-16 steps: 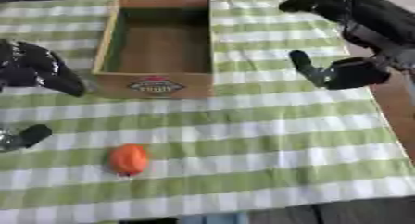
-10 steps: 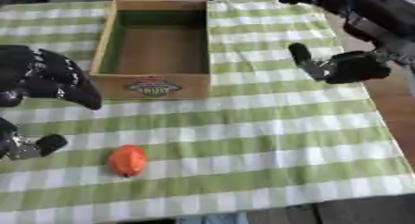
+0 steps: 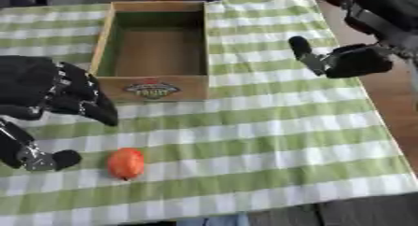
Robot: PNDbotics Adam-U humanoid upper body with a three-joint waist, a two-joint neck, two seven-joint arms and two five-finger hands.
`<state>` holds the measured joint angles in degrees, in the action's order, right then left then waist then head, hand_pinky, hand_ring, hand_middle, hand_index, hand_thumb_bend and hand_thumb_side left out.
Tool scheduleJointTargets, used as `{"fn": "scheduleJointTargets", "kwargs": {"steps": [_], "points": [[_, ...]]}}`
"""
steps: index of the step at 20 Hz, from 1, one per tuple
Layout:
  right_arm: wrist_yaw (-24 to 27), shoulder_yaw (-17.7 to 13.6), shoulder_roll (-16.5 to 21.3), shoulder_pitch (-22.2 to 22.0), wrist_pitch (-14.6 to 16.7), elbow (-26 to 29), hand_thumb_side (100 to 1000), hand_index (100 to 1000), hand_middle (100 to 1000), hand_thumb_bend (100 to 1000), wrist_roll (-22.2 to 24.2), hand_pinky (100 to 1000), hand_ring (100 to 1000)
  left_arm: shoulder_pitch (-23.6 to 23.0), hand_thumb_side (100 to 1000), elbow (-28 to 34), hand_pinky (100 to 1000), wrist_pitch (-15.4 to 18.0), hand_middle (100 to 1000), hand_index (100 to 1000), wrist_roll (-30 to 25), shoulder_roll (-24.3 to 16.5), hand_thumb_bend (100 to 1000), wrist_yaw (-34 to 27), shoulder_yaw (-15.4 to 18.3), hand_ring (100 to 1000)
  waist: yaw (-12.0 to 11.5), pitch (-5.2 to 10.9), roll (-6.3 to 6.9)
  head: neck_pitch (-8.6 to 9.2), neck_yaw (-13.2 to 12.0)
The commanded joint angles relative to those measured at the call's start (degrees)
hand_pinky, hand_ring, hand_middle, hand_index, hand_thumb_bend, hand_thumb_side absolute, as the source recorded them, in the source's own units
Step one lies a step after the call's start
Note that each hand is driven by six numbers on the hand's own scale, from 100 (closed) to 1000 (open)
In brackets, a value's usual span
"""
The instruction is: Pick up objects on the table and place them in the box.
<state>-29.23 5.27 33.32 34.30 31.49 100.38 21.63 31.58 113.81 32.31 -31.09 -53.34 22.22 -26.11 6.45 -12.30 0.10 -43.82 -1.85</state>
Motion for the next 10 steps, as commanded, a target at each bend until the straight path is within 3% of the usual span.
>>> {"fn": "scheduleJointTargets", "kwargs": {"steps": [1,10], "points": [[-0.08,-0.66,1.67,1.03,-0.01,1.01,350,967,830,100,0.06,795,820,1.04,453,0.78,725,12.6,734,884,-13.87,-0.22,239,2.13,-0.73,702,0.14,1.18,0.09,-0.3,0.34],[0.04,-0.47,1.51,0.81,0.1,0.88,372,968,829,100,0.38,795,820,1.45,488,-4.96,740,15.43,742,884,-13.79,3.26,333,10.58,-3.3,715,0.36,1.08,0.42,-0.3,0.66]]}}
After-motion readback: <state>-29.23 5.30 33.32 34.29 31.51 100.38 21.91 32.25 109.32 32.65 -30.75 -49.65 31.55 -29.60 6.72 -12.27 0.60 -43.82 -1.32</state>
